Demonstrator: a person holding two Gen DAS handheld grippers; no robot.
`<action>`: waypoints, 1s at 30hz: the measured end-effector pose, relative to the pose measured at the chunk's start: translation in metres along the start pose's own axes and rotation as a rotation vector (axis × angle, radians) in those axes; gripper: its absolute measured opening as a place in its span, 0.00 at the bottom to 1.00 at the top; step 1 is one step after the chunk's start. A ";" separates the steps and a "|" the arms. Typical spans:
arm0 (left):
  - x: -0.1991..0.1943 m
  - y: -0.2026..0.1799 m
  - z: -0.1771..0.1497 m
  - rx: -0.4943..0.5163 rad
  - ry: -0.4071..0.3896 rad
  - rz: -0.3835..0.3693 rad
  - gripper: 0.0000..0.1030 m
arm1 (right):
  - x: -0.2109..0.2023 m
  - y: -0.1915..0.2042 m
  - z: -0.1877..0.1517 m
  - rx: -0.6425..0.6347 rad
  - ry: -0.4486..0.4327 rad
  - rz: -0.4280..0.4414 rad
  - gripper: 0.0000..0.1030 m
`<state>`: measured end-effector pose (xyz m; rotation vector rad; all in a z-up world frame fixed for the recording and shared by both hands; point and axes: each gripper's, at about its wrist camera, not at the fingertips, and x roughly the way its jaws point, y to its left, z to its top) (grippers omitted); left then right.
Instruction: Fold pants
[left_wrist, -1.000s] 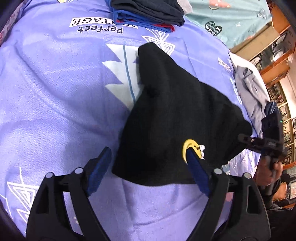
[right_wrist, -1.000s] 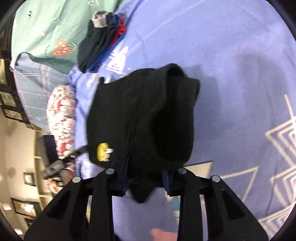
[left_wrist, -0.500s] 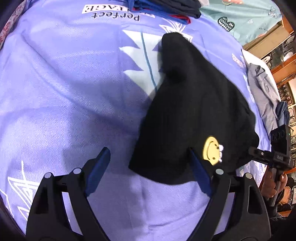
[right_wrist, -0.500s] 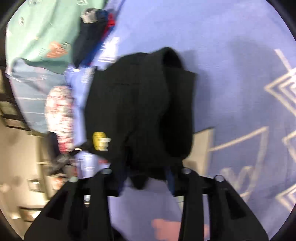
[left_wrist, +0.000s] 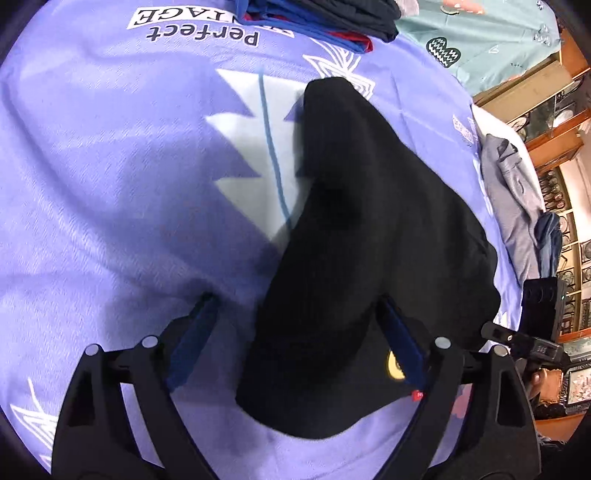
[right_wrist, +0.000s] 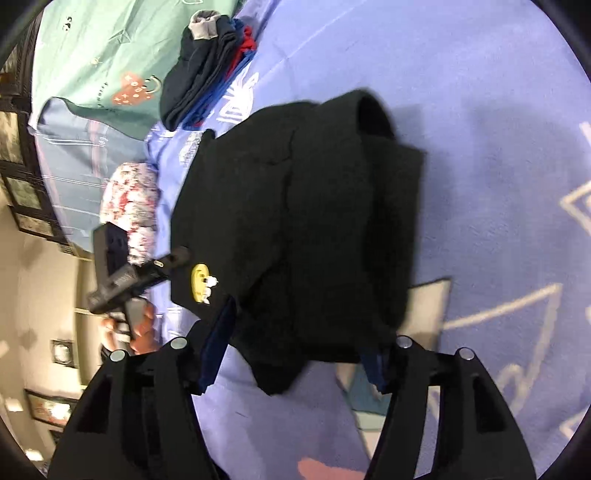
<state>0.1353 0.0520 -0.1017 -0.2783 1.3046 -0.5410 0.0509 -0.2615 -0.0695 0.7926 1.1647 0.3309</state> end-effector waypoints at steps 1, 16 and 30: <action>0.001 -0.001 0.002 0.006 0.003 -0.003 0.87 | -0.003 0.000 -0.001 0.000 -0.003 -0.008 0.61; 0.009 -0.008 0.008 0.058 -0.010 -0.039 0.88 | 0.032 0.005 0.023 0.000 -0.024 0.156 0.65; -0.015 -0.031 0.006 0.072 -0.057 -0.112 0.13 | 0.017 0.043 0.025 -0.132 -0.069 0.068 0.28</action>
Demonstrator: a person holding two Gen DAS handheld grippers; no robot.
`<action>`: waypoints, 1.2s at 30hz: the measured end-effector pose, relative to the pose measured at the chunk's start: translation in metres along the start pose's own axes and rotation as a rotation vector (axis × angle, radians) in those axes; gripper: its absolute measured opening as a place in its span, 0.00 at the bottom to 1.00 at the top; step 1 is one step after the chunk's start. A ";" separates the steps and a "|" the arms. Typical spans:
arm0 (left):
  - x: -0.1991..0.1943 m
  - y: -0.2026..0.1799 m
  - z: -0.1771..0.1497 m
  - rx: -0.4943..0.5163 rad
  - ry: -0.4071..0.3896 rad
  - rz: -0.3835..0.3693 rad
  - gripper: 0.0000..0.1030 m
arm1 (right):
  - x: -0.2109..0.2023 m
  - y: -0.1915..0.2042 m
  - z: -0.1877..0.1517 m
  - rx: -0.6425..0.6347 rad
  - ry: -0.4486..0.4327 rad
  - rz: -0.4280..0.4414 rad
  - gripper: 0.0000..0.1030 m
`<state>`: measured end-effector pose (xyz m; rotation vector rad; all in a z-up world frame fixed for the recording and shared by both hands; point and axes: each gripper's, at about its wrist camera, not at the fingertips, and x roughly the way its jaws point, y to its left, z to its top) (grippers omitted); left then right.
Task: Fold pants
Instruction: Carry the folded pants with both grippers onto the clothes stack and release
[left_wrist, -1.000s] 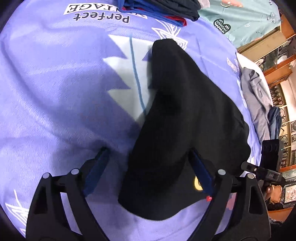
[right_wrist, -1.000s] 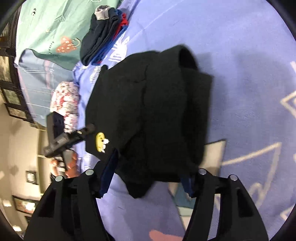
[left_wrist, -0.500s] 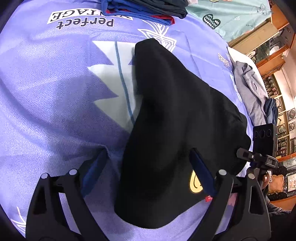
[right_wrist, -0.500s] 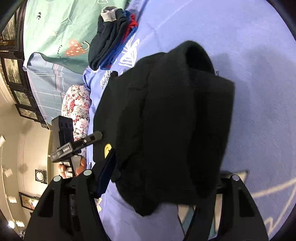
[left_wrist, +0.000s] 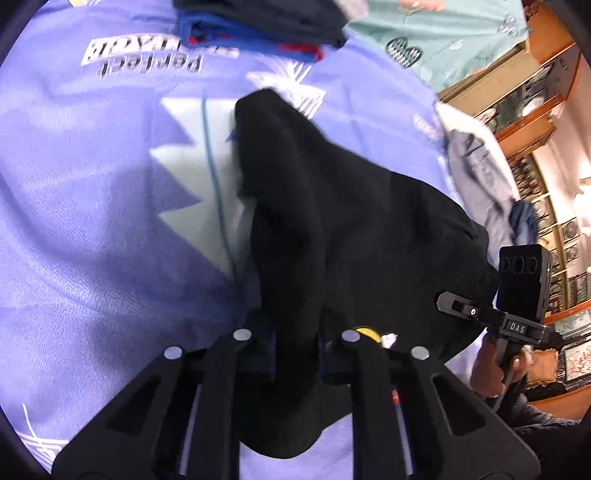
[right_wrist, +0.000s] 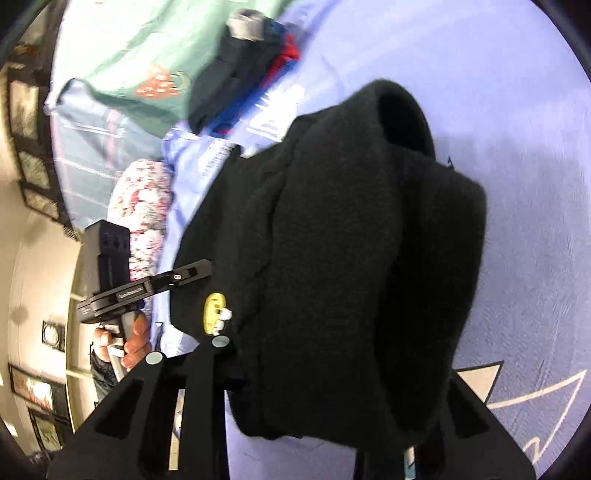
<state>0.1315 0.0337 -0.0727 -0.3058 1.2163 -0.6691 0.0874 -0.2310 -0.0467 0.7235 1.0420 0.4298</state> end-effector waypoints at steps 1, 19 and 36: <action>-0.008 -0.005 0.002 0.002 -0.016 -0.018 0.13 | -0.005 0.006 0.002 -0.023 -0.010 0.015 0.27; -0.157 -0.075 0.198 0.098 -0.517 0.006 0.14 | -0.044 0.207 0.212 -0.594 -0.303 0.044 0.27; -0.039 0.042 0.227 -0.233 -0.457 0.321 0.84 | 0.079 0.070 0.300 -0.404 -0.264 -0.341 0.83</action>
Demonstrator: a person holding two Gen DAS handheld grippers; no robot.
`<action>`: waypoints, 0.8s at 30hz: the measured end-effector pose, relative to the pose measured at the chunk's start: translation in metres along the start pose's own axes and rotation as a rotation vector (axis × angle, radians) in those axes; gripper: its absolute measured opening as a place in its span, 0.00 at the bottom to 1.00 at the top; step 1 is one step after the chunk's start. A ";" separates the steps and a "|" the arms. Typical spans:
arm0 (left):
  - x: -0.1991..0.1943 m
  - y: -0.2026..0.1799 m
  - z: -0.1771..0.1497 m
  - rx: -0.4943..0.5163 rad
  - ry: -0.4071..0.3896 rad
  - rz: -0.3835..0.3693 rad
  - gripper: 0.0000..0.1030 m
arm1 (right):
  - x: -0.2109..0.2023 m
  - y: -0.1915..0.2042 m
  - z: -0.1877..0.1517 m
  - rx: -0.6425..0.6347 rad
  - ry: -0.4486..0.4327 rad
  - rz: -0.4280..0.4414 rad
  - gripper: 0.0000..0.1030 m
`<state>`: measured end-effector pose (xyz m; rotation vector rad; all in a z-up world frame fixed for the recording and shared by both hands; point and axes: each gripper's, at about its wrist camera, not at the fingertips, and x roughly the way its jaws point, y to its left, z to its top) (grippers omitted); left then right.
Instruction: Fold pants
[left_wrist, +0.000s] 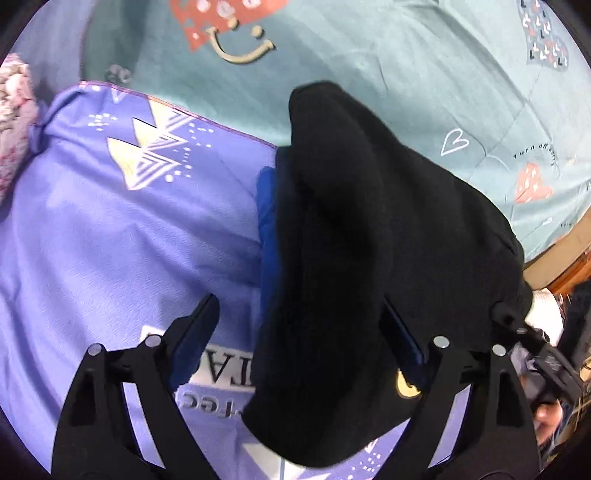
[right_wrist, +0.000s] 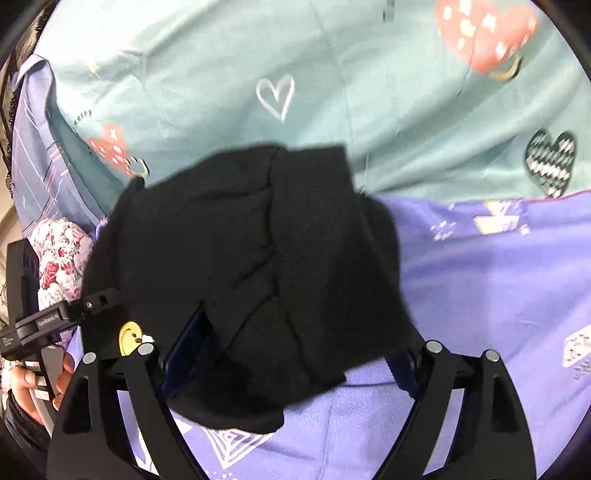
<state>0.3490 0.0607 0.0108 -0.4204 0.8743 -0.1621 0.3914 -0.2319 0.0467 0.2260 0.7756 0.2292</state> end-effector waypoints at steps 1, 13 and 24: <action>-0.008 -0.002 -0.003 0.009 -0.018 0.012 0.84 | -0.012 0.003 0.000 -0.006 -0.031 0.005 0.83; -0.129 -0.036 -0.133 0.139 -0.214 0.129 0.98 | -0.127 0.072 -0.098 -0.179 -0.144 -0.182 0.97; -0.148 -0.037 -0.224 0.159 -0.288 0.282 0.98 | -0.155 0.081 -0.189 -0.112 -0.168 -0.304 0.99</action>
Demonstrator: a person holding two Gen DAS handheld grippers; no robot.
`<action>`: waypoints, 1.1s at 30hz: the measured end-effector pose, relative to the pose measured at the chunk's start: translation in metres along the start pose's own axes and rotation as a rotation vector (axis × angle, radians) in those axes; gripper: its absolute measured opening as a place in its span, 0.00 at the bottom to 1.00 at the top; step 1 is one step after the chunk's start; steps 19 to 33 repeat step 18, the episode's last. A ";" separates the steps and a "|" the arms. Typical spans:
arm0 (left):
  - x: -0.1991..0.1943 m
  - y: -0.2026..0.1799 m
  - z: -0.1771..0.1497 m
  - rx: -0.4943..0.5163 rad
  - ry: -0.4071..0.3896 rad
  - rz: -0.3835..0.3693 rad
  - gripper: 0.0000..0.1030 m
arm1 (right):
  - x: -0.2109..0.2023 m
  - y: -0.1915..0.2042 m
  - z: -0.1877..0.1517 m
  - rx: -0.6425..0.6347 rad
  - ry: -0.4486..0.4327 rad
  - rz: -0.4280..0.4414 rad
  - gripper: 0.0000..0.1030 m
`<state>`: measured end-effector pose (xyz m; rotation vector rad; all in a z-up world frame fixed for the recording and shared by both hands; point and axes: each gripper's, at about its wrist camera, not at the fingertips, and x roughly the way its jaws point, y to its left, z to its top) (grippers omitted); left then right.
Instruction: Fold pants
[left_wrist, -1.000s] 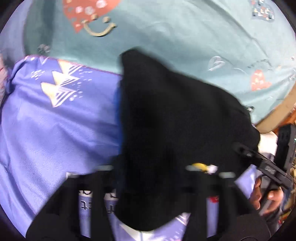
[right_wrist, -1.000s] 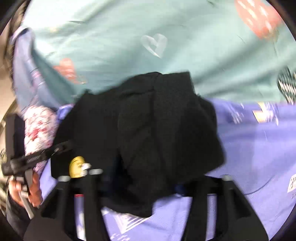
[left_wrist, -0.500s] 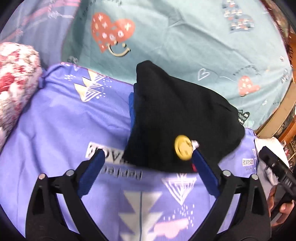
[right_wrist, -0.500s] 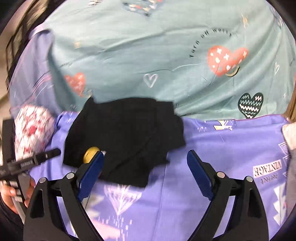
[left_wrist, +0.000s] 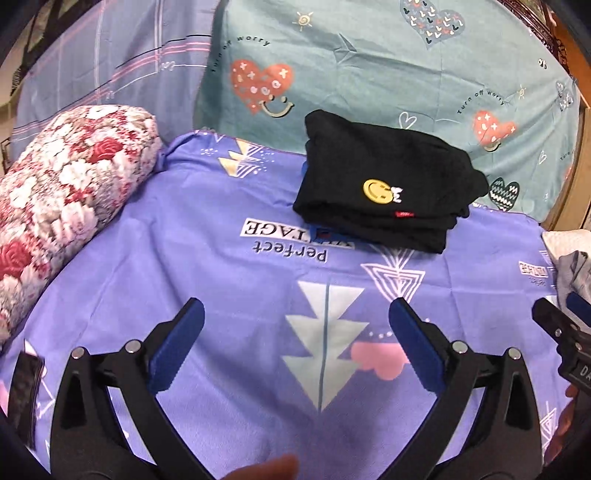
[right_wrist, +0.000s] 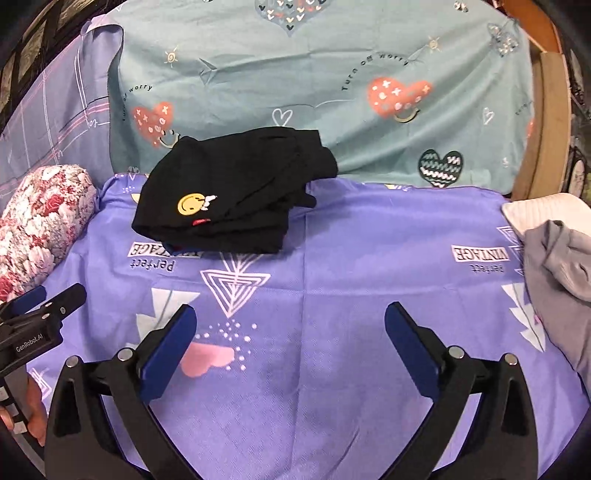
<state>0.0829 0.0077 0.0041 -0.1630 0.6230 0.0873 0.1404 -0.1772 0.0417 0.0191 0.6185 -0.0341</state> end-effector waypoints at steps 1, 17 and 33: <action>0.001 -0.001 -0.006 0.003 0.004 0.006 0.98 | -0.002 0.002 -0.007 -0.004 -0.007 -0.025 0.99; 0.043 0.002 -0.060 0.022 0.170 -0.021 0.98 | 0.031 0.006 -0.060 0.019 0.100 -0.008 0.99; 0.045 0.002 -0.062 0.017 0.179 -0.016 0.98 | 0.034 0.007 -0.063 0.012 0.113 -0.008 0.99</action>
